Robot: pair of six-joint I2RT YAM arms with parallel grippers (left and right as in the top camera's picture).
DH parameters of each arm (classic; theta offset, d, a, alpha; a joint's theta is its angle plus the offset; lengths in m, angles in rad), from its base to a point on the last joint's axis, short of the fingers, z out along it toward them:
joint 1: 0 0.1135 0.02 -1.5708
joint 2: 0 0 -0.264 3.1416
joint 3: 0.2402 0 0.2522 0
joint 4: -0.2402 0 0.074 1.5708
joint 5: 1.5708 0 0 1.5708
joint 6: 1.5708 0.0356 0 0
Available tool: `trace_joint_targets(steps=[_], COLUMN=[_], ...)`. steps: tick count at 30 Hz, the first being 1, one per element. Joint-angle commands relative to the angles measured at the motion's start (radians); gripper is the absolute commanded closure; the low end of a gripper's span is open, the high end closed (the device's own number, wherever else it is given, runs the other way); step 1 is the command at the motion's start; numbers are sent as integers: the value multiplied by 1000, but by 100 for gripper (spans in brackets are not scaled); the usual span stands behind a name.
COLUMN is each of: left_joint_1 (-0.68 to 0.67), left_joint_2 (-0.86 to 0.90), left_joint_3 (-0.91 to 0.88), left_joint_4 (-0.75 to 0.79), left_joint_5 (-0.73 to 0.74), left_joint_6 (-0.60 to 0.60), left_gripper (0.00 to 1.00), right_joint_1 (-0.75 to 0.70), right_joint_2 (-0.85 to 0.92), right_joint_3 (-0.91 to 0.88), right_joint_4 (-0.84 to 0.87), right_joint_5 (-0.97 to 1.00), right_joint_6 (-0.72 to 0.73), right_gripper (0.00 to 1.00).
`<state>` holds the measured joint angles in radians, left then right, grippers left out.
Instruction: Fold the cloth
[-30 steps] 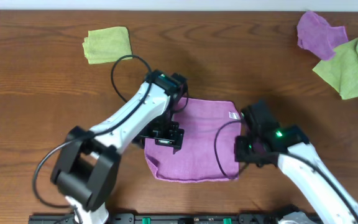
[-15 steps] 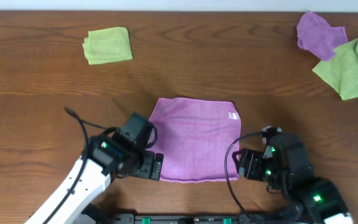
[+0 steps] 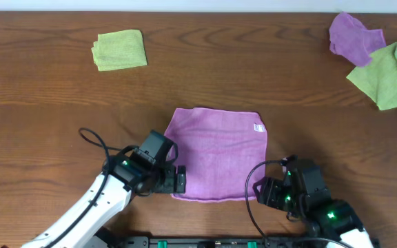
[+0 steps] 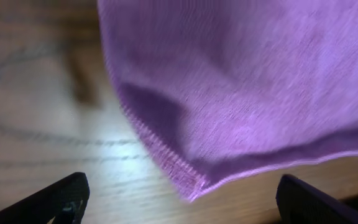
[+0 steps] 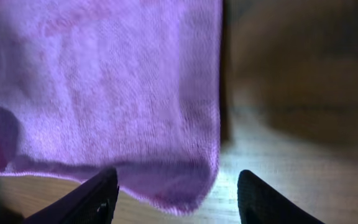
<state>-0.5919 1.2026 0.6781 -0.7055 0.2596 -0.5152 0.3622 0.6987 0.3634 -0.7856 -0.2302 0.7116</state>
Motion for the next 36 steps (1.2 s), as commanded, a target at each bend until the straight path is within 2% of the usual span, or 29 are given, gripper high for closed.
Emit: trace_joint_targets(steps=[1,10,15,17,20,26,31,33,34,36], left_joint_1=[0,-3,-5,-5,-5,-5,-5,-5,-5,-5], left_joint_2=[15,21,21,21,24,54,82,95,100,107], left_joint_3=[-3,-3,-3,-3,-3,-3,-3,-3,-3,-3], left_joint_4=[10,6,3,6,6,23,53,71,77,92], left_joint_5=[8,3,2,2,0,-7,-3,6,16,24], left_joint_6=[-77,-244,-404,-455,-563,-593,-623,-631,-639,-645], left_gripper=[2,2,2,2,2,2,0,10,14,14], right_joint_1=[-1,14,53,71,94,113,127,135,138,146], right_joint_2=[-5,-12,-12,-11,-11,-6,5,24,35,60], right_joint_3=[-4,-4,-4,-4,-4,-4,-4,-5,-5,-5], right_joint_4=[-42,-82,-73,-60,-63,-50,48,81,80,51], right_joint_5=[-31,30,51,93,147,114,91,91,91,78], right_joint_6=[112,217,401,454,545,735,776,776,776,776], right_gripper=[38,40,39,32,32,30,31,32,36,42])
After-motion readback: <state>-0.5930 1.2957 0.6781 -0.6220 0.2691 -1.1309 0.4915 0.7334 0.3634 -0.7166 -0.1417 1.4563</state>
